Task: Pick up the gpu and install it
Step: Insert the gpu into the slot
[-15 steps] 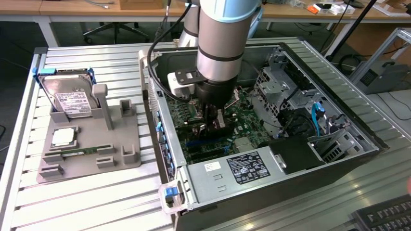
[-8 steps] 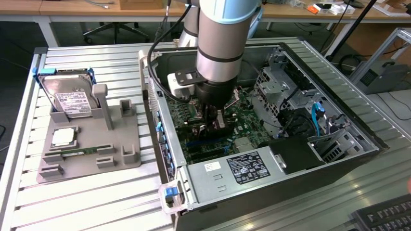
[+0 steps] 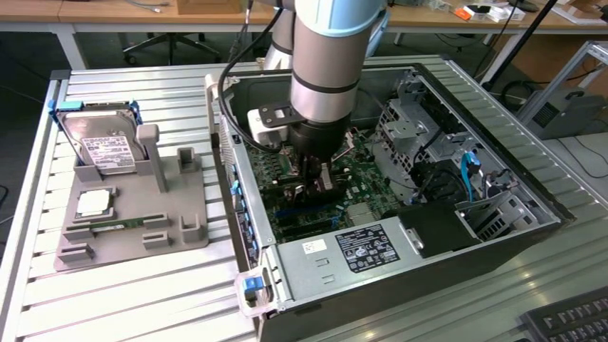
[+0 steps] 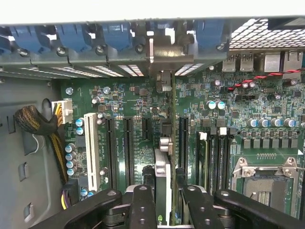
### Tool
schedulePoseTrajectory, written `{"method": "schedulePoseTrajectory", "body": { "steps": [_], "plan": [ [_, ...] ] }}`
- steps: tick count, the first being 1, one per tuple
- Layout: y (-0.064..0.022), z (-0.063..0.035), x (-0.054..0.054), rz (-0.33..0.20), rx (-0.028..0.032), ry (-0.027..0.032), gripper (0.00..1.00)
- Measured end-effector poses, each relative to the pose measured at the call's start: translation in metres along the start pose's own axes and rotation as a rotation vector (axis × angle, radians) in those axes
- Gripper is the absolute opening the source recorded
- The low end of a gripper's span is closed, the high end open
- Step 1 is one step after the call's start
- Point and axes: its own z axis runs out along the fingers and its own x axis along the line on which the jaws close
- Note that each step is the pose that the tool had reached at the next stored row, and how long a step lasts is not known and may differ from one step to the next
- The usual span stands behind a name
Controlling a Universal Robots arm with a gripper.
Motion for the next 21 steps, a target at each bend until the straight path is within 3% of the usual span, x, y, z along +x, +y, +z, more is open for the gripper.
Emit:
{"method": "schedulePoseTrajectory", "body": {
  "steps": [16, 19, 20, 21],
  "plan": [
    [0.0003, 0.0054, -0.0002, 0.0, 0.0002, 0.0, 0.27],
    [0.0003, 0.0055, -0.0002, 0.0, 0.0003, -0.0001, 0.28],
    [0.0003, 0.0054, -0.0002, 0.0, 0.0001, 0.0002, 0.35],
    [0.0003, 0.0054, -0.0002, 0.0, 0.0001, 0.0002, 0.35]
  ]
}}
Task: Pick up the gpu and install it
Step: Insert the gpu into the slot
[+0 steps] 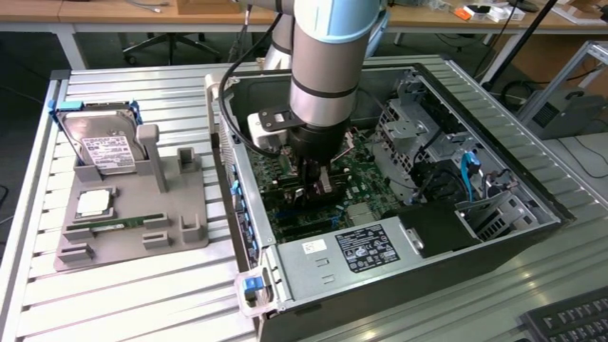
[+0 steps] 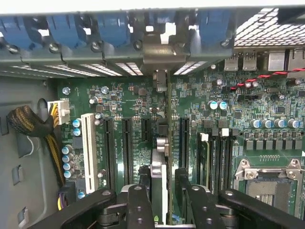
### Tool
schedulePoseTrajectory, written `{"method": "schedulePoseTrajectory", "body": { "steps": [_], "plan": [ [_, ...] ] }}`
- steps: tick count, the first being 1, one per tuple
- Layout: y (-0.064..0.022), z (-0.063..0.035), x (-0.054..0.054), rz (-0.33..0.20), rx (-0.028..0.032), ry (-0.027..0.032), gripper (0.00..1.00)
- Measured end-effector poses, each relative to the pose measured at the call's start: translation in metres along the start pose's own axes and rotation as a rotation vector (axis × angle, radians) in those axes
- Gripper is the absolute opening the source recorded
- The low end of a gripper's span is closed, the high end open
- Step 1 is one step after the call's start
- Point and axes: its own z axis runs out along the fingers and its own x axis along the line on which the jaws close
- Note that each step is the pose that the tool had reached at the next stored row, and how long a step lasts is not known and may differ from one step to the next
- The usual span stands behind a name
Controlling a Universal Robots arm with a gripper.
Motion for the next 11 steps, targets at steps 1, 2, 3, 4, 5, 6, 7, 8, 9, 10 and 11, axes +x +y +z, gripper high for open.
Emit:
{"method": "schedulePoseTrajectory", "body": {
  "steps": [1, 2, 3, 4, 5, 6, 7, 8, 9, 10, 11],
  "plan": [
    [0.0, 0.0, 0.0, 0.0, 0.0, 0.0, 0.35],
    [0.0001, -0.0009, 0.0, 0.0, 0.0002, 0.0005, 0.35],
    [0.0004, -0.0027, -0.001, 0.0, 0.0013, 0.0005, 0.35],
    [0.0004, -0.0049, -0.002, 0.0, 0.0019, 0.0008, 0.35],
    [0.0006, -0.0089, -0.003, 0.0, 0.0033, 0.0028, 0.35],
    [0.0006, -0.0109, -0.003, 0.0, 0.0039, 0.0038, 0.33],
    [0.0006, -0.0129, -0.004, 0.0, 0.0046, 0.0045, 0.33],
    [0.0006, -0.0148, -0.005, 0.0, 0.0047, 0.0061, 0.27],
    [0.0004, -0.0163, -0.005, 0.0, 0.0048, 0.007, 0.26],
    [0.0004, -0.017, -0.005, 0.0, 0.0047, 0.0073, 0.26],
    [0.0004, -0.0169, -0.005, 0.0, 0.0049, 0.0069, 0.26]
  ]
}}
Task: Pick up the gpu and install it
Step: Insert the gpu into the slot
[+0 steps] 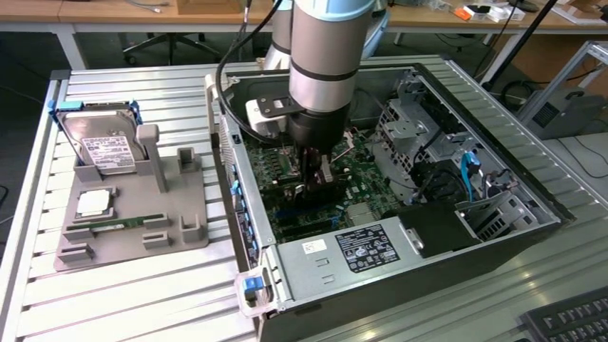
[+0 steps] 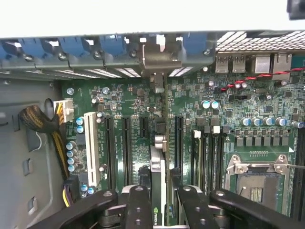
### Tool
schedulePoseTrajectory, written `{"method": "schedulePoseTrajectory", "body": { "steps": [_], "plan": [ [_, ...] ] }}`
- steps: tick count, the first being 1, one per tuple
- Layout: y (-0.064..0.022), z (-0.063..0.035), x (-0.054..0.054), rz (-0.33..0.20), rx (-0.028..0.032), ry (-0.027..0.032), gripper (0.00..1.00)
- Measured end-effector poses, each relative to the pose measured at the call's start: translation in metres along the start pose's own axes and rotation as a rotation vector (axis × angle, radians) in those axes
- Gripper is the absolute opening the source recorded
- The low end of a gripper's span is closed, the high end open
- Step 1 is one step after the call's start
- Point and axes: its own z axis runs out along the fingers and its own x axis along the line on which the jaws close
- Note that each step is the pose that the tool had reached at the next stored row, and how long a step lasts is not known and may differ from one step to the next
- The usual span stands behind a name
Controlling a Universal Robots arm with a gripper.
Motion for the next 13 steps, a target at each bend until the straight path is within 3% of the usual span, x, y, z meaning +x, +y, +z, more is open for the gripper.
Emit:
{"method": "schedulePoseTrajectory", "body": {
  "steps": [7, 13],
  "plan": [
    [0.0003, 0.0037, 0.0038, 0.001, -0.0001, -0.0062, 0.26],
    [0.0003, 0.0043, 0.0049, 0.001, -0.0003, -0.007, 0.26]
  ]
}}
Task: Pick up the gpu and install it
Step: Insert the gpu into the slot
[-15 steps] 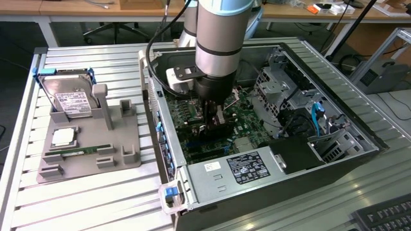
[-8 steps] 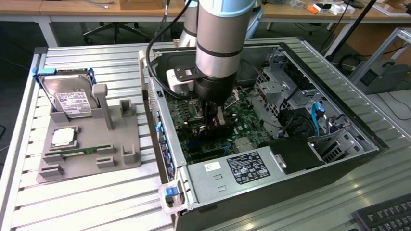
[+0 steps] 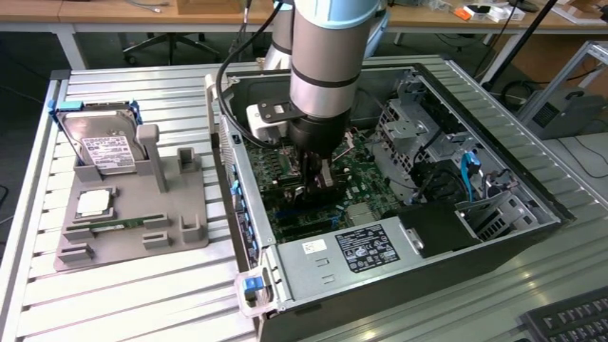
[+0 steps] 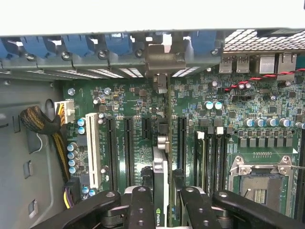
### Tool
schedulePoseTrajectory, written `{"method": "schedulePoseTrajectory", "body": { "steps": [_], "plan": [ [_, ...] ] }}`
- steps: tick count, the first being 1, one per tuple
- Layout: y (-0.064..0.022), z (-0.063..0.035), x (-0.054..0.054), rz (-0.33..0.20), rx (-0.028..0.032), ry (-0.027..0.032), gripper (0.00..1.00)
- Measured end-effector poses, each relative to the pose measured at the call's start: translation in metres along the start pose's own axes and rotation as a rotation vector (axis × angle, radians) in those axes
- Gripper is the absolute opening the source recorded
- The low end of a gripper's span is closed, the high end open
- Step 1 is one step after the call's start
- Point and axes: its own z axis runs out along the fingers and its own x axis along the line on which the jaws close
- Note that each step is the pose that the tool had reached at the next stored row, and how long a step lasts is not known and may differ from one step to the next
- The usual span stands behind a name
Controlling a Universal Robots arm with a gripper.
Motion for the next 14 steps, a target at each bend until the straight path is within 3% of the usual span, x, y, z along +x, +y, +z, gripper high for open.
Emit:
{"method": "schedulePoseTrajectory", "body": {
  "steps": [14],
  "plan": [
    [0.0003, 0.004, 0.0011, 0.0, -0.0003, 0.0005, 0.26]
  ]
}}
